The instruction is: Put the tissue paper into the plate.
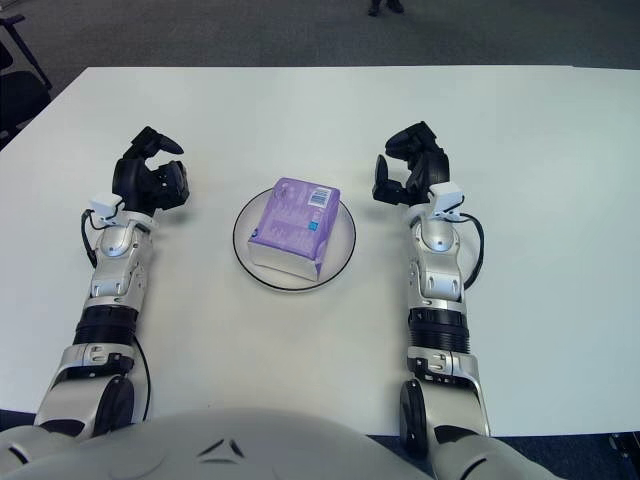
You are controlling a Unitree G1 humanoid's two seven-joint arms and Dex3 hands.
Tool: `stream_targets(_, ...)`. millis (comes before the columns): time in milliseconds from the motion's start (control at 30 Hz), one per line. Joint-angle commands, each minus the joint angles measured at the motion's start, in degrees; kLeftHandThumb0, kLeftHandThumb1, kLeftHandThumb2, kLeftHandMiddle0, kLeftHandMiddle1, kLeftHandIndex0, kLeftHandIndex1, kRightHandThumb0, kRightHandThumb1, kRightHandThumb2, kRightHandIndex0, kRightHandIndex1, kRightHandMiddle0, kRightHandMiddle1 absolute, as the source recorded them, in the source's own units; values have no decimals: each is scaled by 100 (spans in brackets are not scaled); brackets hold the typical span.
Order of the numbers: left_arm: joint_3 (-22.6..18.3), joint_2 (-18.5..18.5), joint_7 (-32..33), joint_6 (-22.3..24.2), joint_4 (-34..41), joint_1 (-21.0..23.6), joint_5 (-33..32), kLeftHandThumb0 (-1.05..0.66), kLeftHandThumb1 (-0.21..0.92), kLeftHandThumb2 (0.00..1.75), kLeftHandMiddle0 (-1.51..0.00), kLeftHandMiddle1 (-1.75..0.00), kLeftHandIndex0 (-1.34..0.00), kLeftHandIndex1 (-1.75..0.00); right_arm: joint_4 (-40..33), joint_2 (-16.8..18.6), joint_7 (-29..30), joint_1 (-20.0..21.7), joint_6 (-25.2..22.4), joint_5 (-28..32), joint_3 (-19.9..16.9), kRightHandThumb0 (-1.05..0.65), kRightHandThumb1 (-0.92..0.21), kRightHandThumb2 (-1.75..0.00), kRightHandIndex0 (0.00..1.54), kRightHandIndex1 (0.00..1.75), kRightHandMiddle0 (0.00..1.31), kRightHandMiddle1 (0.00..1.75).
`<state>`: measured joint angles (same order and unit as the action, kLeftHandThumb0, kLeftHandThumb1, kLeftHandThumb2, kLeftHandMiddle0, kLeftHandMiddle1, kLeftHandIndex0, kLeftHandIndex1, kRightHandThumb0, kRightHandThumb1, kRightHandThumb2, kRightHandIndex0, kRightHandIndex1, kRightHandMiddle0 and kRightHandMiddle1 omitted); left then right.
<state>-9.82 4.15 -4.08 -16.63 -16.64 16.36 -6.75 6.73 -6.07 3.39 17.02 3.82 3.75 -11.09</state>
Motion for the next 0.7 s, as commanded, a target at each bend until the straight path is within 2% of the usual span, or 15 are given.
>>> stream_targets(0,72,-431,138,80,-539,-1144,-15,-47,33,130,-132,-175,-60,-175,292,388,111,-747,-81,29,83,-1,2,-171,87,174,64,174)
stream_targets(667,110,-421,121,263,-510,-1156,-55,-47,35,127,-131,-175,-58,-175,1216,297,71,-776,79,36,208,-1,7,-175,90,175,69,171)
